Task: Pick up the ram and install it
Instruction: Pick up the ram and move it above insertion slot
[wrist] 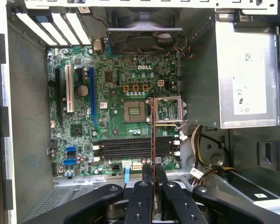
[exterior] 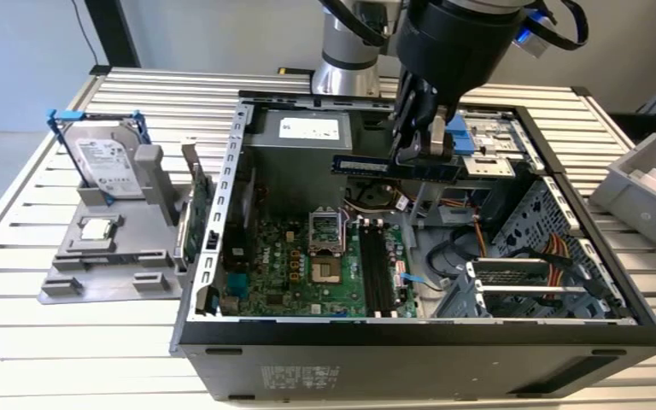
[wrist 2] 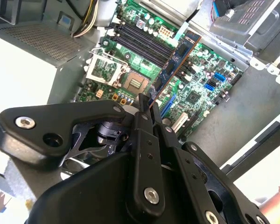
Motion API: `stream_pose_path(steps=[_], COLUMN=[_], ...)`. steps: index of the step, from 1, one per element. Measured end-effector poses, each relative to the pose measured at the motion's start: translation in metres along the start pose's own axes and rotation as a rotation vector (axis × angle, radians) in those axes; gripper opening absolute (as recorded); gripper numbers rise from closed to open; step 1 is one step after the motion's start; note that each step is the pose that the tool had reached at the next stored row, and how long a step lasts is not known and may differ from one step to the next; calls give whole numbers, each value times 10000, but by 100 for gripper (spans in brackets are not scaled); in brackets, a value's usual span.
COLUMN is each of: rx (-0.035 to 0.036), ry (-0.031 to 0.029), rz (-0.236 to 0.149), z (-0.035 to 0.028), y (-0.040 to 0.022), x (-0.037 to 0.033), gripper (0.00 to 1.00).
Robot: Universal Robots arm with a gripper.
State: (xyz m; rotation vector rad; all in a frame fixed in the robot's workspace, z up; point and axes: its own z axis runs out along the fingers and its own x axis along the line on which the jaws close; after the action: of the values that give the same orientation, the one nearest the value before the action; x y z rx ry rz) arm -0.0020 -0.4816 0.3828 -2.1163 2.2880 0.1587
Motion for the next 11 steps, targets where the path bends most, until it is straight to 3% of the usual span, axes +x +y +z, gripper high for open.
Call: stream_pose_path(steps=[6, 11], rx=[14, 47], ry=[-9, -33], rz=[164, 560], z=[-1, 0], y=[0, 0], x=[0, 0], gripper=[0, 0])
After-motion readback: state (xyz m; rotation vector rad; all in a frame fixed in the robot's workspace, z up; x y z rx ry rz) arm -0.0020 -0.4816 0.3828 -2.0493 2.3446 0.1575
